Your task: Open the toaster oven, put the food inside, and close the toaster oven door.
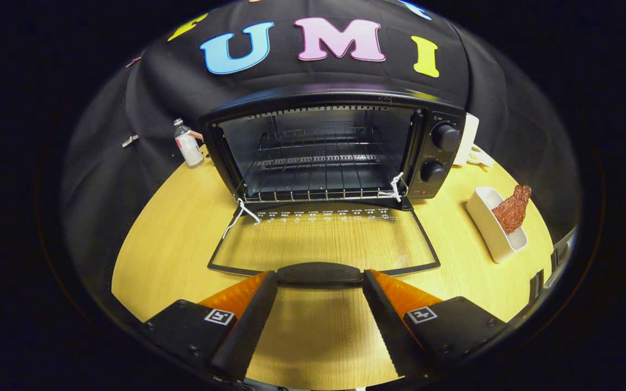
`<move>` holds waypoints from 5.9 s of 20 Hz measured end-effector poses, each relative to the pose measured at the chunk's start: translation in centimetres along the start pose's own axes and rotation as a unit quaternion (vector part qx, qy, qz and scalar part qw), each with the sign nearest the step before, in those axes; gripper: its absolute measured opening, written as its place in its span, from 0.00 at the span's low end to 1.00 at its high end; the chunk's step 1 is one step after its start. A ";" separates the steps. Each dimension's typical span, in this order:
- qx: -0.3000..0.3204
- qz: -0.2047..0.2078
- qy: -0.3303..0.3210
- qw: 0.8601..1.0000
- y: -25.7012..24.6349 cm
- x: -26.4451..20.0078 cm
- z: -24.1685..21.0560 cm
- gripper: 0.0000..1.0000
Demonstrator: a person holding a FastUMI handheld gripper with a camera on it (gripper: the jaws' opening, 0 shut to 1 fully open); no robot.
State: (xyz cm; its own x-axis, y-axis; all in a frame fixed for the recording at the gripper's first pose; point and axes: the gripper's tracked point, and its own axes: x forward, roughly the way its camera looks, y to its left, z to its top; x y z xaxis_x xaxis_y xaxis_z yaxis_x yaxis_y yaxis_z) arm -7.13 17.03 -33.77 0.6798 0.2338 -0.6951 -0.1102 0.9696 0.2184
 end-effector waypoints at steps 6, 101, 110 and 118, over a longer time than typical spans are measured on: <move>-0.005 0.033 0.010 0.999 -0.9 -1.1 -0.7 1.00; 0.246 0.108 -0.129 0.954 -4.5 10.2 15.5 0.79; 0.199 0.073 -0.123 0.970 -5.6 7.9 14.4 0.96; 0.155 0.075 -0.097 0.980 -6.0 3.3 11.9 0.97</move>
State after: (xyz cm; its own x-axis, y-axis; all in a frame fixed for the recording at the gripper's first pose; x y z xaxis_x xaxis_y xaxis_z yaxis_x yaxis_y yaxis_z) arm 4.40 11.10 -29.23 0.8014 0.3254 -0.5019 -0.0144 0.8493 0.5277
